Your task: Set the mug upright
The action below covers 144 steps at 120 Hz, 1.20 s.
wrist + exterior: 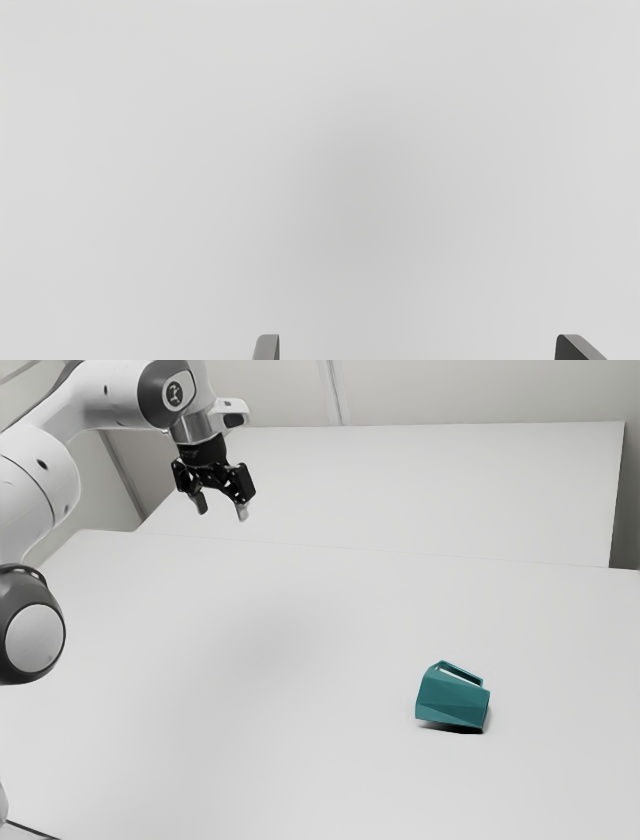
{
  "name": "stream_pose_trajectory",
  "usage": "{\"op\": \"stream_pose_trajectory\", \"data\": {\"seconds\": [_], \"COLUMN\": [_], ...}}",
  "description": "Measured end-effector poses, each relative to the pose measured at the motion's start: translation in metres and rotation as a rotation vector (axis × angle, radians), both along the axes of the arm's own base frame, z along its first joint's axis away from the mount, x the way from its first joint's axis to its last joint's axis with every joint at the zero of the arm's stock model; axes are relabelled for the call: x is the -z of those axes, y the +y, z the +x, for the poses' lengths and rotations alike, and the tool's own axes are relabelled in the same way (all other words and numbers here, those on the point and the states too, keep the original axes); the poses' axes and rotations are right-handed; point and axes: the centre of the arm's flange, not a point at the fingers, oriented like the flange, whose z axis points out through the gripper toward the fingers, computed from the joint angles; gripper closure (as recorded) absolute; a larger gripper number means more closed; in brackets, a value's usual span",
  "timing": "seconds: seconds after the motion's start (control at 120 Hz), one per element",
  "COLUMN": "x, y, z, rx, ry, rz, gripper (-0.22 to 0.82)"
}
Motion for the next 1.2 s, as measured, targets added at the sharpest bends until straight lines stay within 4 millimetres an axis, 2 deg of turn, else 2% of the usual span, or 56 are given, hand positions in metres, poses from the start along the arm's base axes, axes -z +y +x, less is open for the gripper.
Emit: {"op": "stream_pose_trajectory", "data": {"seconds": [0.192,0.242,0.333,0.492,0.65,0.733,0.908,1.033,1.2], "x": [-0.001,-0.003,0.006,0.066,0.134,0.157,0.209,0.242,0.264], "y": [0.0,-0.011,-0.036,-0.075,-0.126,-0.155,-0.189,-0.202,-0.219], "z": [-0.002,-0.007,-0.028,-0.068,-0.092,-0.101,-0.101,-0.099,-0.099], "rx": [-0.003,0.011,0.038,-0.013,-0.084,-0.088,-0.113,-0.126,-0.113], "ry": [-0.007,-0.012,-0.01,0.053,0.121,0.129,0.154,0.164,0.151], "rz": [-0.014,-0.027,-0.074,-0.338,-0.573,-0.633,-0.735,-0.783,-0.833], "gripper": [0.0,0.0,0.0,0.0,0.0,0.0,0.0,0.0,0.0]}}
